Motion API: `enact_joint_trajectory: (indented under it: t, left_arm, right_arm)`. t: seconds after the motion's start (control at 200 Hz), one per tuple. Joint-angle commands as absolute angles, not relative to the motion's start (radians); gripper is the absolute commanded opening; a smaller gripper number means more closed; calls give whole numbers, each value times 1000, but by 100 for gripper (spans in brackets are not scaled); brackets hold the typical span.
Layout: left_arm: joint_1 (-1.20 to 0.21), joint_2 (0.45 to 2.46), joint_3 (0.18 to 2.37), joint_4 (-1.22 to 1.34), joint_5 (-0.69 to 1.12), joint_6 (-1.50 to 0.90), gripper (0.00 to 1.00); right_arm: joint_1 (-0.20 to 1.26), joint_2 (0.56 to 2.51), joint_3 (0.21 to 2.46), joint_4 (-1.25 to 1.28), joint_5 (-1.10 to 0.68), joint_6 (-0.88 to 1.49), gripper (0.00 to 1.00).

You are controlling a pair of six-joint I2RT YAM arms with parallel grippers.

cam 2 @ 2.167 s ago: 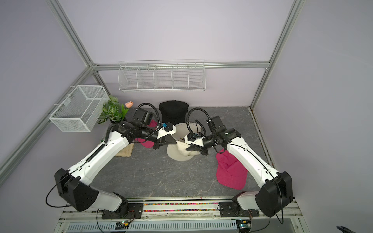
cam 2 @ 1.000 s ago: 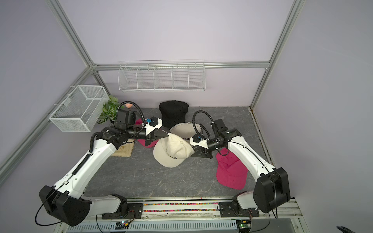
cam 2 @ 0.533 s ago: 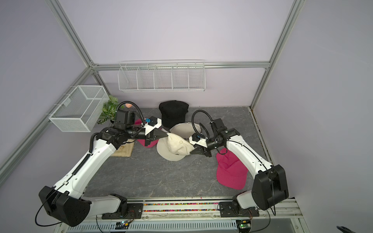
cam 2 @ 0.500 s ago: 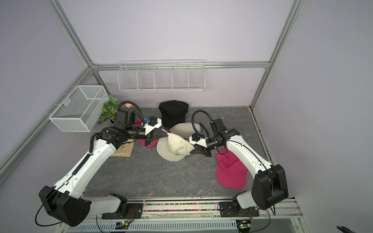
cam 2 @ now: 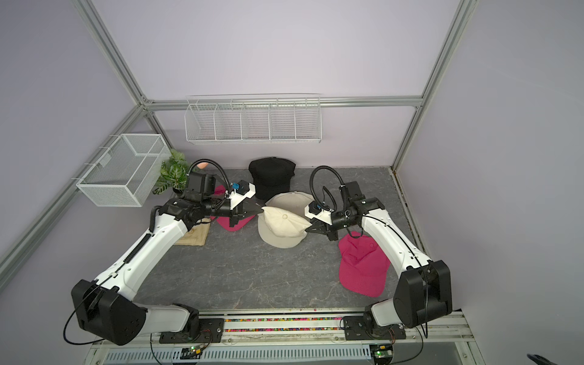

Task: Stack the baseball caps by color
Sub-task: Pick up the baseball cap at the corner of the board, then place the baseball cap on the baseball cap.

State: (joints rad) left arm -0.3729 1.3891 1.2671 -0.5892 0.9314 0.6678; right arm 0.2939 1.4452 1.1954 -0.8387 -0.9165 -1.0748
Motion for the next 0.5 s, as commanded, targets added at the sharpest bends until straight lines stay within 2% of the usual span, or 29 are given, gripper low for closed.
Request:
enact_joint_trajectory:
  t: [0.0, 0.32, 0.495]
  left_arm:
    - [-367, 1457, 1302, -577, 905, 658, 0]
    - [-367, 1663, 1476, -698, 876, 659, 0]
    - [-367, 1714, 1529, -728, 847, 684, 0]
  right_arm:
    - [286, 1494, 1243, -906, -908, -1146, 7]
    - [236, 1748, 1521, -1213, -820, -1277, 7]
    - [219, 1821, 1602, -1239, -819, -1302, 8]
